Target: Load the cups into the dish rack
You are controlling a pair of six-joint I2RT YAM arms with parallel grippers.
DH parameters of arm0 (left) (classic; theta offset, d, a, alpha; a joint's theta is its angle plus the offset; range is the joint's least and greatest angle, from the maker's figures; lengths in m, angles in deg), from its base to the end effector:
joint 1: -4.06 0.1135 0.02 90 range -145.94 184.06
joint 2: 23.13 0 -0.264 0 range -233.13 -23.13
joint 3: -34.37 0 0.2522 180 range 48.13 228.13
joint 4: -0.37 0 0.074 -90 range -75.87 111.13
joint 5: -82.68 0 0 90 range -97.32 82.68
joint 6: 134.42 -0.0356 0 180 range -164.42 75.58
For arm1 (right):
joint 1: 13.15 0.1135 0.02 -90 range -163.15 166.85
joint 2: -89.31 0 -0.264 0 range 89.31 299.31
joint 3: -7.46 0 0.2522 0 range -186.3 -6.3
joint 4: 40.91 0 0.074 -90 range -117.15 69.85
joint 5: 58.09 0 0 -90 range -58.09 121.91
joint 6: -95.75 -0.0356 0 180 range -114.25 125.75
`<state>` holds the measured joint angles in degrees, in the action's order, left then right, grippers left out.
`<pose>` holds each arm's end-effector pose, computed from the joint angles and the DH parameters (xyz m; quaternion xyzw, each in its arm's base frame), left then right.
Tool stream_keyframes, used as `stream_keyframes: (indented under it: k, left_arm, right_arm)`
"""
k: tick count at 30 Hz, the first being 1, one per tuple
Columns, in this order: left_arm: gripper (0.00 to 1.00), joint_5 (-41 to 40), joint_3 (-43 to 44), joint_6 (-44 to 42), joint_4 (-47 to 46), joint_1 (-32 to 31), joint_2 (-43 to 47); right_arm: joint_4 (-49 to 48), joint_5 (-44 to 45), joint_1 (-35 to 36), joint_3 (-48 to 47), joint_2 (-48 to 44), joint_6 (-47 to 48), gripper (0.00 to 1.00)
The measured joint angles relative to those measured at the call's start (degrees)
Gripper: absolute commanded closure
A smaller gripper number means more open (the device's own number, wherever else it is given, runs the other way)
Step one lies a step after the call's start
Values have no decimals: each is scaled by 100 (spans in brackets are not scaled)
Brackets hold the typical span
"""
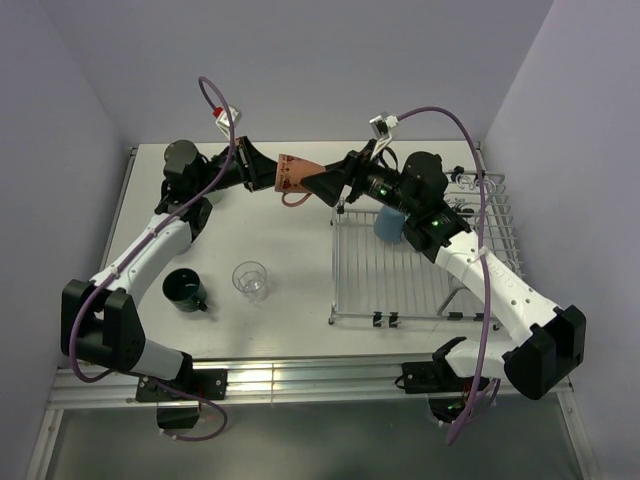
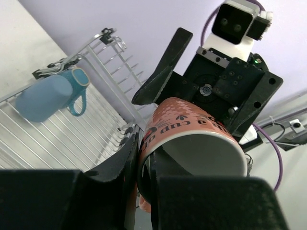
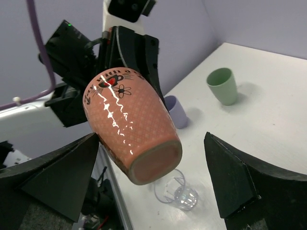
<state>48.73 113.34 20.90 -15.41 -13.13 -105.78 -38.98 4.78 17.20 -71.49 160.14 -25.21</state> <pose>0.3062 -0.1257 0.3788 0.1074 0.6557 -0.6747 0.3213 0.2404 0.1596 0.4099 -0.1711 0.6502 0.5036 0.5425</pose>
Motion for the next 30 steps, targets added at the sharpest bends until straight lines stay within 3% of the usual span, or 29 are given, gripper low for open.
stream_keyframes:
  k: [9,30]
  left_arm:
    - [100,205,-35,387,-608,-50,-26]
    - [100,184,-33,557,-844,-302,-435]
  right_arm:
    - [-658,-649,-52,105,81,-487,5]
    - [-837,-866,-61,372,136,-704,15]
